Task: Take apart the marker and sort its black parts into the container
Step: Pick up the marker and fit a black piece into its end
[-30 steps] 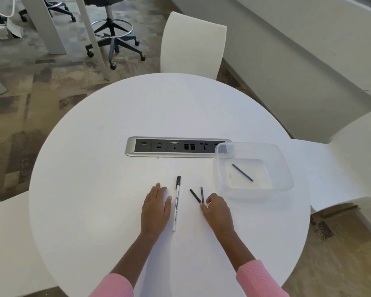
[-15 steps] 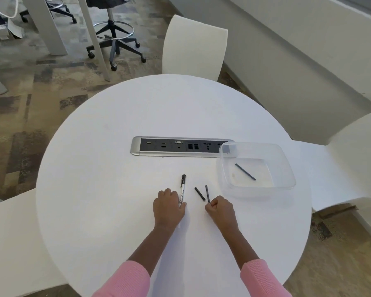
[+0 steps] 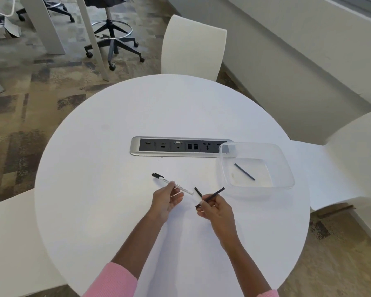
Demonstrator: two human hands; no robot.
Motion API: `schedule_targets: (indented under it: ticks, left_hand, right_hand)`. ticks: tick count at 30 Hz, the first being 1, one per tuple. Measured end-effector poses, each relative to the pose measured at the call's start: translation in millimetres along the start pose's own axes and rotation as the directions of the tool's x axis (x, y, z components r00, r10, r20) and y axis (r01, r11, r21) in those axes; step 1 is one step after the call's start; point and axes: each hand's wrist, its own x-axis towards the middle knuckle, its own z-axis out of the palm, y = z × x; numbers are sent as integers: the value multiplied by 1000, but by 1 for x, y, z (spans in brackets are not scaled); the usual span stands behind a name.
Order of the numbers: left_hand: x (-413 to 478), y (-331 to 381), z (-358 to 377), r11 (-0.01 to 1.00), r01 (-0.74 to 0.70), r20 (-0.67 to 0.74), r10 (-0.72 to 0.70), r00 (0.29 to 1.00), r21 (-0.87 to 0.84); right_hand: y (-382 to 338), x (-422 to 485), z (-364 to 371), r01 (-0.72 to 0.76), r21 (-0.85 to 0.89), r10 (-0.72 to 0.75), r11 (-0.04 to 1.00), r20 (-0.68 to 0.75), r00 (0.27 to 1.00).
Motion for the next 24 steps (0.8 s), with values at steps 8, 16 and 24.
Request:
schedule_targets:
  ticks: [8, 16, 24]
  left_hand:
    - [-19, 4, -1, 926, 126, 94, -99, 991, -355]
    - [-28, -4, 0, 877, 187, 97, -160, 982, -443]
    - [-33, -10, 5, 874, 197, 101, -170, 980, -445]
  right_hand:
    - [-14, -7, 16, 220, 157, -203, 963, -118, 972]
    - [-11, -8, 20, 259, 110, -246, 959, -124, 961]
    - [-8, -9, 15, 276, -33, -278, 961, -126, 952]
